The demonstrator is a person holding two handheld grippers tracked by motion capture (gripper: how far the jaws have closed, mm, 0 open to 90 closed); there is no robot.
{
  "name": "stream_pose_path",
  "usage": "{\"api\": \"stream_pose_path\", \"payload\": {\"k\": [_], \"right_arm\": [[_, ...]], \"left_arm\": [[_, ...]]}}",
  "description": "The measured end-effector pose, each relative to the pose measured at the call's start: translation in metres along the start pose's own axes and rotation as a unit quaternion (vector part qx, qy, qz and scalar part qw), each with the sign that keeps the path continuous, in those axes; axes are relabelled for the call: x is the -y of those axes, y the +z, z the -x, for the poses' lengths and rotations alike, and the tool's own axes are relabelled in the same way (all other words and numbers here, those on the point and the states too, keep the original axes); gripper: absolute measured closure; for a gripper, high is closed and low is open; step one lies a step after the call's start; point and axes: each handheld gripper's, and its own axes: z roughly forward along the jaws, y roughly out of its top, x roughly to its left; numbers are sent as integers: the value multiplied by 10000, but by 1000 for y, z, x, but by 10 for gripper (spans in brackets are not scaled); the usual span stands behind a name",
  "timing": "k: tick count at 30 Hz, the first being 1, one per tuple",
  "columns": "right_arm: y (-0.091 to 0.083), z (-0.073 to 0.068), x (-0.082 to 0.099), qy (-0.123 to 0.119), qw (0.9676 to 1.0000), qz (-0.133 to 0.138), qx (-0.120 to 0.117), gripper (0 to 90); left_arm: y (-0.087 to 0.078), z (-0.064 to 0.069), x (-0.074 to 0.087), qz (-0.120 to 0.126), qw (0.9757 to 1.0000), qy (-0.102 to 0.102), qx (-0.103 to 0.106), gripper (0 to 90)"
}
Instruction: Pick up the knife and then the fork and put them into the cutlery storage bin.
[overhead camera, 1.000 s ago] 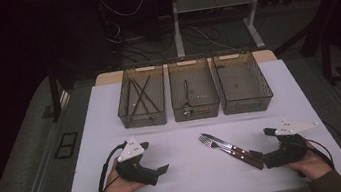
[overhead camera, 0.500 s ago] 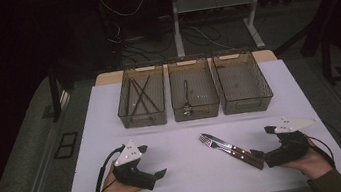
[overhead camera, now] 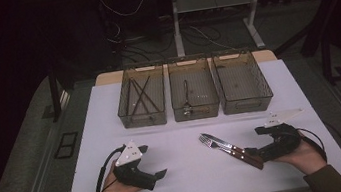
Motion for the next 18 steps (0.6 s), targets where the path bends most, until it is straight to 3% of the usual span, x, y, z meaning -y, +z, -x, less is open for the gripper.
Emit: {"api": "stream_pose_path", "payload": {"k": [11, 18], "right_arm": [[4, 3, -22, -171, 9991, -384, 78, 301], [19, 1, -35, -232, 9970, -727, -105, 391]], "left_arm": [[1, 0, 0, -26, 10000, -10, 26, 0], [2, 0, 0, -10, 10000, -23, 37, 0]]}}
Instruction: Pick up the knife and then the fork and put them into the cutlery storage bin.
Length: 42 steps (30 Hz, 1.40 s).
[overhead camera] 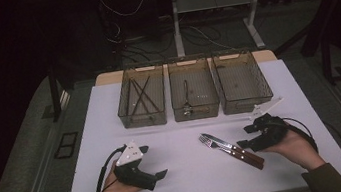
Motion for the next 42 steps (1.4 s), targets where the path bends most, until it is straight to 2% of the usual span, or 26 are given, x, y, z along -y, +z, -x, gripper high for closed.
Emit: {"api": "stream_pose_path", "payload": {"k": [6, 8, 18, 20, 21, 27, 42], "right_arm": [[15, -5, -12, -211, 9990, -382, -22, 458], [19, -6, -16, -231, 9987, -458, -80, 489], [33, -9, -29, -363, 9951, -925, -19, 606], [35, -9, -30, -381, 9935, -1072, -20, 620], [36, -8, -30, -471, 9922, -1155, 35, 626], [41, -11, -31, -548, 9880, -1445, 54, 663], [47, -10, -26, -464, 9785, -2006, 102, 719]], "left_arm": [[0, 0, 0, -9, 10000, -1, 8, 0], [0, 0, 0, -10, 10000, 1, 10, 0], [0, 0, 0, -11, 10000, -5, 35, 0], [1, 0, 0, -17, 10000, -8, 37, 0], [1, 0, 0, -20, 10000, -4, 36, 0], [1, 0, 0, -54, 10000, 32, 42, 0], [2, 1, 0, -83, 10000, 24, 48, 0]]}}
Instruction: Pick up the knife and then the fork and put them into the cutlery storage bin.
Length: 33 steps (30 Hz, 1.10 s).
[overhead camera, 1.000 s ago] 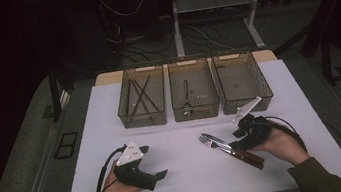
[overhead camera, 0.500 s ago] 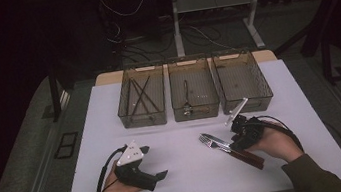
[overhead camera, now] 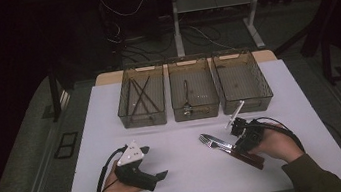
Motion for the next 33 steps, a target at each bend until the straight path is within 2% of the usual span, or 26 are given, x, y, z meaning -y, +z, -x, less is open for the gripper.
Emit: {"api": "stream_pose_path", "payload": {"k": [12, 15, 17, 20, 21, 24, 28, 29, 30, 31, 33], "right_arm": [[4, -4, -9, -76, 9993, -362, 94, 729], [5, -2, -11, -92, 9987, -457, 183, 742], [5, -1, -11, -95, 9987, -467, 187, 766], [5, -2, -12, 43, 9989, -466, 100, 773], [5, -1, -11, -23, 9987, -471, 170, 773], [5, -1, -11, -39, 9989, -442, 181, 775], [4, -1, -9, -23, 9992, -375, 106, 775], [4, 0, -8, -53, 9992, -356, 177, 775], [4, -1, -8, -39, 9993, -348, 165, 776], [3, -1, -7, 25, 9995, -314, 58, 776], [3, -1, -6, 33, 9996, -279, 38, 776]], "left_arm": [[1, 1, 0, -9, 10000, -8, -2, 0], [1, 1, 0, -17, 10000, 7, -4, 0], [1, 1, 0, -15, 10000, 0, -7, 0], [1, 1, 0, -21, 10000, 7, -6, 0], [1, 1, 0, -20, 10000, 6, -7, 0], [1, 1, 0, -28, 10000, 24, -8, 0], [1, 0, 0, -50, 10000, 55, -4, 0], [1, 0, 0, -50, 10000, 55, -3, 0], [1, 0, 0, -53, 10000, 62, 0, 0], [1, 0, 0, -53, 10000, 63, 0, 0], [1, 0, 0, -52, 10000, 69, 1, 0]]}}
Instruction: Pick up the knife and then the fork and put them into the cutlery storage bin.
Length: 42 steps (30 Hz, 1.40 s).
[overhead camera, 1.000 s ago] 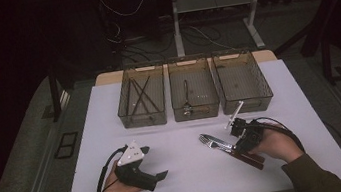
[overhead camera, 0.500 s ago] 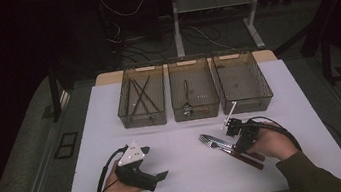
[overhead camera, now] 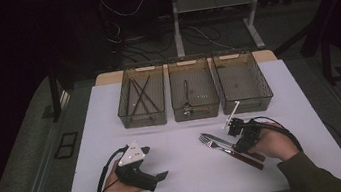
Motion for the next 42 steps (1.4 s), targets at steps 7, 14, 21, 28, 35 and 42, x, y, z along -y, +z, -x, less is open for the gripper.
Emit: {"api": "stream_pose_path", "payload": {"k": [7, 14, 21, 28, 35, 42], "right_arm": [[-3, 4, 5, 3, 9999, 120, 22, 776], [-10, 12, 12, 90, 9992, 378, -52, 775], [-18, 20, 20, 262, 9966, 766, -126, 775], [-28, 31, 28, 399, 9908, 1264, -264, 775], [-35, 42, 39, 546, 9823, 1769, -285, 774], [-44, 53, 50, 773, 9694, 2324, -190, 775]], "left_arm": [[0, 0, 0, 2, 10000, 1, 12, 0], [0, 0, 0, 7, 10000, -8, 27, 0], [0, 0, 0, 7, 10000, -14, 53, 0], [1, 0, 1, 33, 10000, -48, 73, 0], [1, -1, 1, 51, 9999, -59, 89, 0], [1, -3, 2, 76, 9998, -129, 125, 0]]}}
